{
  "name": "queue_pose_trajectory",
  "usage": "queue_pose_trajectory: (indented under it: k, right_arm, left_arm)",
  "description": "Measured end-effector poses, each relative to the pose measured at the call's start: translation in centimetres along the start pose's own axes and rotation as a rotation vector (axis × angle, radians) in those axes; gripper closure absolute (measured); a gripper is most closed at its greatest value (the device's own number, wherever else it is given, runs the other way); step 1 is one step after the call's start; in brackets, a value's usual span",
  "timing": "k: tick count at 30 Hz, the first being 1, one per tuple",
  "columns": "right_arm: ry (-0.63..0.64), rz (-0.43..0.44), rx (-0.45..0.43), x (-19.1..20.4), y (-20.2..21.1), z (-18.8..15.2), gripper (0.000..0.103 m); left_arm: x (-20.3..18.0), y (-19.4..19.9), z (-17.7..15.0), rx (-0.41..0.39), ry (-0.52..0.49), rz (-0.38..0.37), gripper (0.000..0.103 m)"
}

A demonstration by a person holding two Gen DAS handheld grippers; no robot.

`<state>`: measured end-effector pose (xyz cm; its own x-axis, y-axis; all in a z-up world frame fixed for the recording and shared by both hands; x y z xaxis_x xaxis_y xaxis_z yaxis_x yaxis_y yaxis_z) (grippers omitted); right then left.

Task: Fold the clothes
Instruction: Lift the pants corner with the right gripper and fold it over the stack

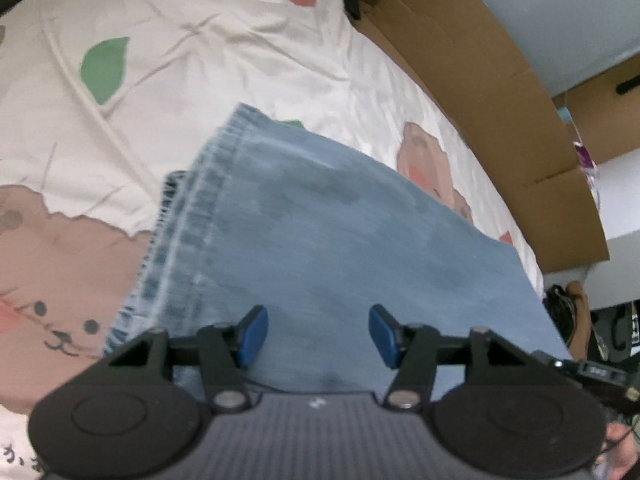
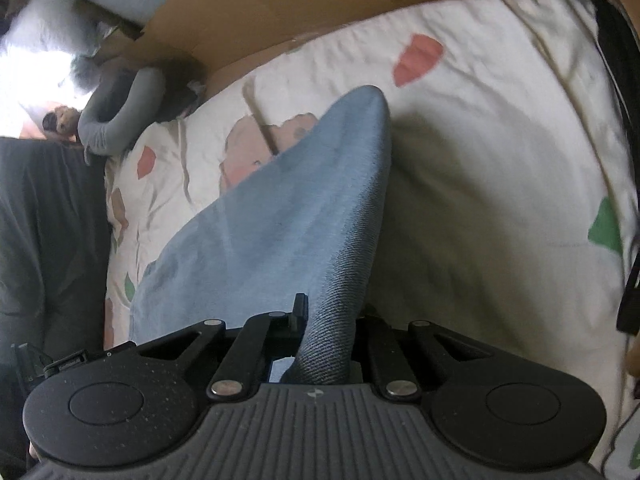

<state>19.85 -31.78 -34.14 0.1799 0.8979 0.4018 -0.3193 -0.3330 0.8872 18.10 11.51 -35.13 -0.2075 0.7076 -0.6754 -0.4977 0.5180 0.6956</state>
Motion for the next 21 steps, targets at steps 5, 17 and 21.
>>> queue_pose_trajectory:
  k: [5, 17, 21]
  right_arm:
    - [0.111, -0.066, -0.007, 4.6, 1.9, 0.7, 0.097]
    - [0.456, -0.221, 0.012, 16.6, 4.9, 2.0, 0.097]
    - [0.555, -0.25, 0.01, 20.6, 5.3, 1.6, 0.097]
  left_arm:
    - [0.6, 2.1, 0.2, -0.087, 0.005, -0.021, 0.042]
    - [6.1, 4.3, 0.6, -0.184, 0.084, 0.011, 0.033]
    - [7.7, 4.1, 0.1, -0.2, 0.138, -0.025, 0.037]
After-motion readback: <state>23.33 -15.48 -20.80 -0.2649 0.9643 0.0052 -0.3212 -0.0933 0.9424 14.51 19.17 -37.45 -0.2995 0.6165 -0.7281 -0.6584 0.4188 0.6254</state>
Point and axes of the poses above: each gripper's, at about its wrist camera, not at the fingertips, and y roughly against the way its jaws point, x to its left, z to its top, the point moved 5 cm from there along -y, roughly the way its jaws point, and after that the axes turned 13 degrees about -z, right-handed, at the moved point
